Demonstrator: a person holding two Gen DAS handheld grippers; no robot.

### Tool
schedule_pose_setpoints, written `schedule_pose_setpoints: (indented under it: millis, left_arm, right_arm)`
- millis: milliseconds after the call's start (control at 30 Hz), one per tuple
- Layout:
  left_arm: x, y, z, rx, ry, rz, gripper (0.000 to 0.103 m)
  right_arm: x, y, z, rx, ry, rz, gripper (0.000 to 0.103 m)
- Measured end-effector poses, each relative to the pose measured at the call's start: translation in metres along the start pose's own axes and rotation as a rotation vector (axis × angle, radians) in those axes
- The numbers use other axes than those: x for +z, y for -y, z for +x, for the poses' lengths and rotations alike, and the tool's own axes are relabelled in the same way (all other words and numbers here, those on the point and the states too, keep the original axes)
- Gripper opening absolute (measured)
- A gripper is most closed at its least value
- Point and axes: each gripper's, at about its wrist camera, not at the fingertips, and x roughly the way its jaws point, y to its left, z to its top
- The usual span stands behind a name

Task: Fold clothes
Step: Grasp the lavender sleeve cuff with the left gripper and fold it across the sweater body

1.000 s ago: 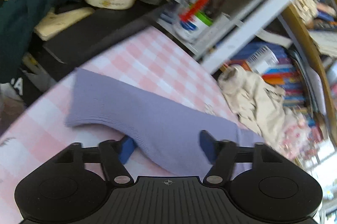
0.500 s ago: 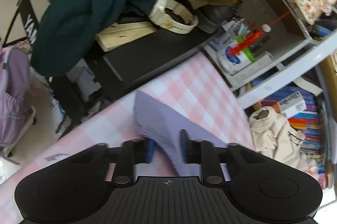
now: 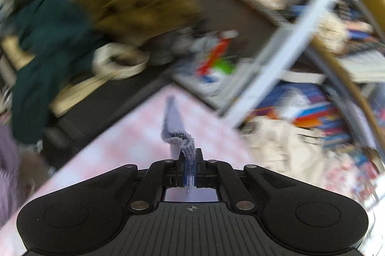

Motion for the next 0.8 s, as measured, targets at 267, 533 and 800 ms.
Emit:
schedule_pose_setpoints:
  millis: [267, 533, 800]
  left_arm:
    - [-0.024, 0.15, -0.004, -0.19, 0.005, 0.128, 0.003]
    - [-0.067, 0.259, 0.02, -0.221, -0.031, 0.223, 0.003]
    - [-0.108, 0.308, 0.051, -0.167, -0.085, 0.269, 0.003]
  right_arm:
    - [0.022, 0.049, 0.019, 0.164, -0.008, -0.109, 0.1]
    - [0.038, 0.107, 0.034, 0.243, -0.008, -0.174, 0.1]
    - [0.045, 0.15, 0.043, 0.288, -0.012, -0.198, 0.1]
